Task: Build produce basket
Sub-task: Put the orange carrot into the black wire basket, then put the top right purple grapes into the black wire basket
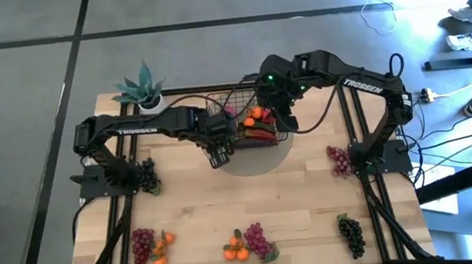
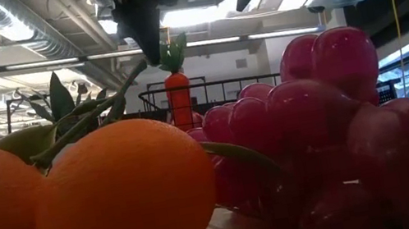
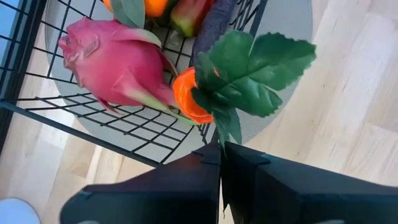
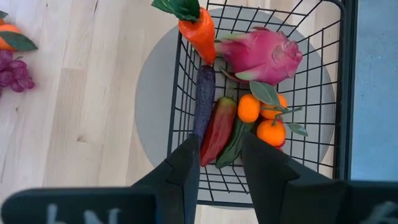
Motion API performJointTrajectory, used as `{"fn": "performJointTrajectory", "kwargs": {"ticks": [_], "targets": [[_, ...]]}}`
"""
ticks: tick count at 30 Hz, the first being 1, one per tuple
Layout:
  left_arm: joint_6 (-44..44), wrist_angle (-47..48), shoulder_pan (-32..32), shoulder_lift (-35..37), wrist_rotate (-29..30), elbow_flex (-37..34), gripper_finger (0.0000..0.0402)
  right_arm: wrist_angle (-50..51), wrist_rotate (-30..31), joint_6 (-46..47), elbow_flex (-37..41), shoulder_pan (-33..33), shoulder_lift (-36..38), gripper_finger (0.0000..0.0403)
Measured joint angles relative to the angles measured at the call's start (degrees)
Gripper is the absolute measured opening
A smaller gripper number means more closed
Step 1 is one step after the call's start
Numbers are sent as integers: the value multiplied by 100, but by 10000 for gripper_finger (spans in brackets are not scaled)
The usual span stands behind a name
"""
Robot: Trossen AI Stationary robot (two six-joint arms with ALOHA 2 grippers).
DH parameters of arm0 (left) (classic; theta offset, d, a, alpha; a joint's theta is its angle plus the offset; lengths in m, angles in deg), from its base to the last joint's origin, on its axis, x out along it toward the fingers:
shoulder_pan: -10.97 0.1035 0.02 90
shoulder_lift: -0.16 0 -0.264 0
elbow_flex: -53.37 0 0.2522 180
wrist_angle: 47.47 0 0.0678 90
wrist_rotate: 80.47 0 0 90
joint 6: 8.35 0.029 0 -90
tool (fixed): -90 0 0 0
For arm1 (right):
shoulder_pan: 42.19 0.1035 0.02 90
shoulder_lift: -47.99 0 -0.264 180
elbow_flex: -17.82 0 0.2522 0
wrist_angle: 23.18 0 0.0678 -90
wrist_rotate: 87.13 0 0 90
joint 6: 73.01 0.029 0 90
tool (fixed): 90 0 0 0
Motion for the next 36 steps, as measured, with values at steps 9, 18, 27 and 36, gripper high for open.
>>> {"fn": "performJointTrajectory", "kwargs": {"ticks": [9, 18, 27, 36], "targets": [[28, 0, 0, 0, -84, 0, 1, 0, -1, 0, 0, 0, 0, 107], [37, 0, 0, 0, -105, 0, 57, -2, -1, 0, 0, 0, 0, 107], [22, 9, 0, 0, -136, 0, 78, -2, -1, -3, 0, 0, 0, 107], [0, 215, 0, 169, -147, 4, 78, 17, -3, -4, 0, 1, 115, 107]]}}
